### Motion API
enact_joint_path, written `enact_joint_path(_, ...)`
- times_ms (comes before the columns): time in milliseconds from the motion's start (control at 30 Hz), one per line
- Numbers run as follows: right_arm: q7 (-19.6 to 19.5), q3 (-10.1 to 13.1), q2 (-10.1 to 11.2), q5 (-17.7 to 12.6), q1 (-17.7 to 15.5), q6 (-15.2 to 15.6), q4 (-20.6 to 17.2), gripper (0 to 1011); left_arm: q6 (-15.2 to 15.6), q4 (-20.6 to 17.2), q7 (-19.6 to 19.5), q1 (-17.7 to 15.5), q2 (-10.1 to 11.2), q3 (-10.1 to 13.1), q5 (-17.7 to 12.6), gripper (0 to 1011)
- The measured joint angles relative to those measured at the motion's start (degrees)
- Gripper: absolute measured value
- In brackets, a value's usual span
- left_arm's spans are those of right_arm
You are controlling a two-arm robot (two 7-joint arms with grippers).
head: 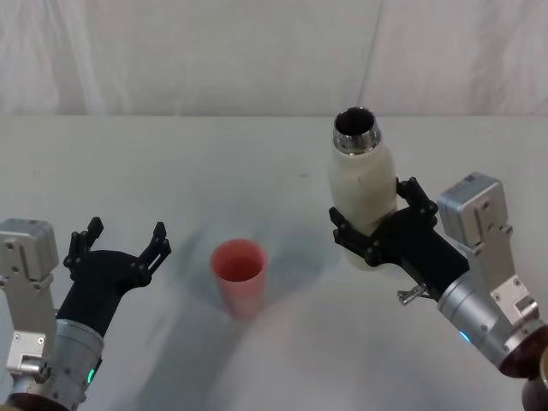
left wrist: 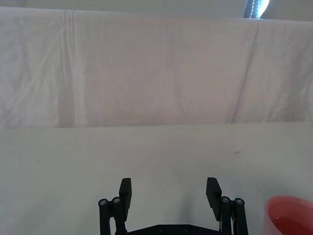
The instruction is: Grasp the thermos with one hand and pour water into the cup lid.
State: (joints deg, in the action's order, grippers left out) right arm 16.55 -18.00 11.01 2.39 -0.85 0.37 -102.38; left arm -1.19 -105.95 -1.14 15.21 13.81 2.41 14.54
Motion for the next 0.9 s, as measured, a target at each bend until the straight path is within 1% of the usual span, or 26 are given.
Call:
enact_joint_path(33, 0.08, -0.20, -0.17, -0.77, 0.58, 0.08, 0.65, 957, 0.00, 0.00, 0.00, 0.00, 0.00, 0.00, 0.00, 1001)
enact_joint_path(200, 0.10, -0.73, -0.70, -2.38, 2.39, 0.30, 2.91, 957, 0.00, 0.00, 0.00, 0.00, 0.00, 0.00, 0.00, 1001)
enact_joint_path(233, 0.10, -0.92, -0.97, -2.97, 3.15, 0.31, 3.93, 957, 0.00, 0.00, 0.00, 0.00, 0.00, 0.00, 0.00, 1001)
enact_joint_path(533, 0.11, -1.77, -2.70, -6.41, 6.80, 0.07, 8.99, 957, 0.00, 0.00, 0.00, 0.00, 0.00, 0.00, 0.00, 1001)
enact_joint_path(767, 0.07, -2.51, -3.69, -7.94, 9.29, -0.06, 12.35, 957, 0.00, 0.00, 0.00, 0.00, 0.00, 0.00, 0.00, 1001)
enact_joint_path(800, 0.03, -2.70, -3.89, -8.18, 9.88, -0.09, 13.30, 957, 0.00, 0.00, 0.00, 0.00, 0.00, 0.00, 0.00, 1001)
enact_joint_path(900, -0.17, -3.01, -4.19, -8.29, 10.76, -0.24, 14.55, 957, 0.00, 0.00, 0.00, 0.00, 0.00, 0.00, 0.00, 1001)
